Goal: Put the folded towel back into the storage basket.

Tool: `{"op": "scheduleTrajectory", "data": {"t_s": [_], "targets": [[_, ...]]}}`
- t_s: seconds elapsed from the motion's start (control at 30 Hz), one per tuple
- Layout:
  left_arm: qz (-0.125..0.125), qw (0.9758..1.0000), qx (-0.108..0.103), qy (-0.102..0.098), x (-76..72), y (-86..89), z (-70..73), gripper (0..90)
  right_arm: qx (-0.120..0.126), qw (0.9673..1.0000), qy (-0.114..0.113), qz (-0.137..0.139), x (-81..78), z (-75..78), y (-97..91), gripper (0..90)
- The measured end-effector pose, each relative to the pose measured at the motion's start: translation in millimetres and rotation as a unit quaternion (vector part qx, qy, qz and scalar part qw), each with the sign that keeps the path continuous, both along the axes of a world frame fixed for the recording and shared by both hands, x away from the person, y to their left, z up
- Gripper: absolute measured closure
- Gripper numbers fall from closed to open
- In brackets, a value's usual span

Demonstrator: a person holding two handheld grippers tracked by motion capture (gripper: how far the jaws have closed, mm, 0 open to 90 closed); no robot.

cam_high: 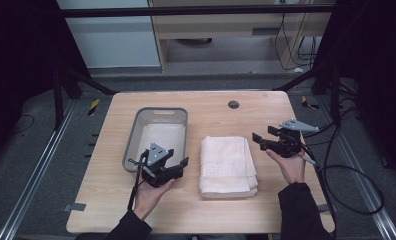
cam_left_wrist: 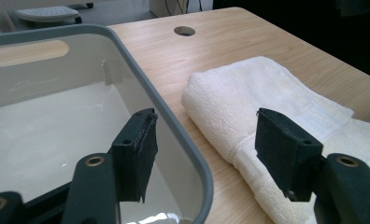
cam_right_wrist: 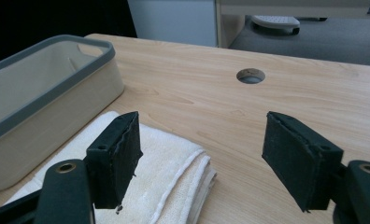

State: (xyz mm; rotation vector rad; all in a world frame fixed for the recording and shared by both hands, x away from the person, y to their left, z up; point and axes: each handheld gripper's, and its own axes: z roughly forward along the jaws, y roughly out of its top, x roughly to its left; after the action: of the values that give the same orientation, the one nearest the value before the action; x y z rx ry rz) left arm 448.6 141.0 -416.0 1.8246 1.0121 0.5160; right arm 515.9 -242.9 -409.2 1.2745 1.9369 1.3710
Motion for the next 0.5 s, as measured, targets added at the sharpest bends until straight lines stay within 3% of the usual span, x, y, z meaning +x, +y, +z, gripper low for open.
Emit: {"op": "scheduleTrajectory", "data": {"t_s": [0.5], "targets": [[-0.025,0.9996,0.009,0.010,-5.6,-18.5,-7.7,38.5,-0.017,0.9997,0.015,0.008,6.7,-12.2,11.2,26.1]]}}
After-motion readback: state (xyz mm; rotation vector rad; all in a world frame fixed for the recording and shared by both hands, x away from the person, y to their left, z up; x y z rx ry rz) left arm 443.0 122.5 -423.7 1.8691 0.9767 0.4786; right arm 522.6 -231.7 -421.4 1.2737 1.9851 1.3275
